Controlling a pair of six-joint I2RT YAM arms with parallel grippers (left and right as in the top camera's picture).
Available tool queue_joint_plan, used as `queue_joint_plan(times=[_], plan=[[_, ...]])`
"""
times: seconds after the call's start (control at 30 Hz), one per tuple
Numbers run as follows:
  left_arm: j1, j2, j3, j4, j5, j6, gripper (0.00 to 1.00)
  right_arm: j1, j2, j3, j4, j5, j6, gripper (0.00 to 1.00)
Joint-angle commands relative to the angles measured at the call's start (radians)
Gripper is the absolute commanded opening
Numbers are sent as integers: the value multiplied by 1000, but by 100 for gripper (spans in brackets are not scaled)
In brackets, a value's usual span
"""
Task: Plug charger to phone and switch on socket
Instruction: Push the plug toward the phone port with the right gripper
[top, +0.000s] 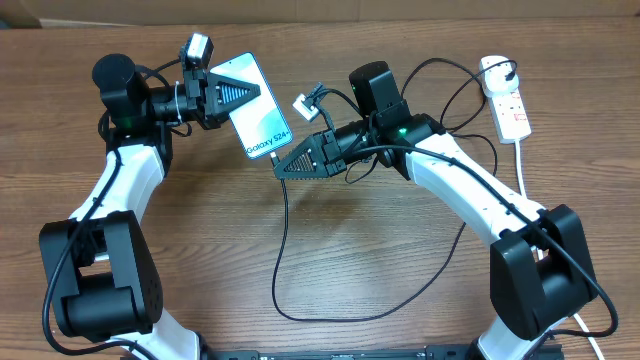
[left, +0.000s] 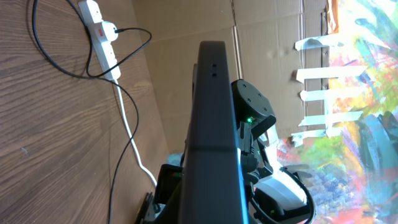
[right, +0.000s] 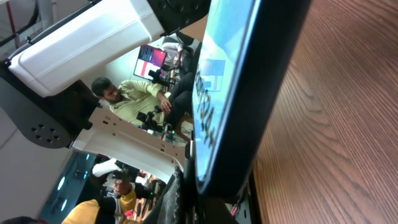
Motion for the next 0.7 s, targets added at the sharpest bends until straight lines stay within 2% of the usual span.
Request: queue_joint_plan(times=[0.0, 0.67], plan=[[-8, -3, 7, 4, 19, -10, 4, 5, -19, 24, -1, 14, 1, 4], [-8, -3, 7, 3, 19, -10, 4, 5, -19, 24, 30, 20, 24, 4]])
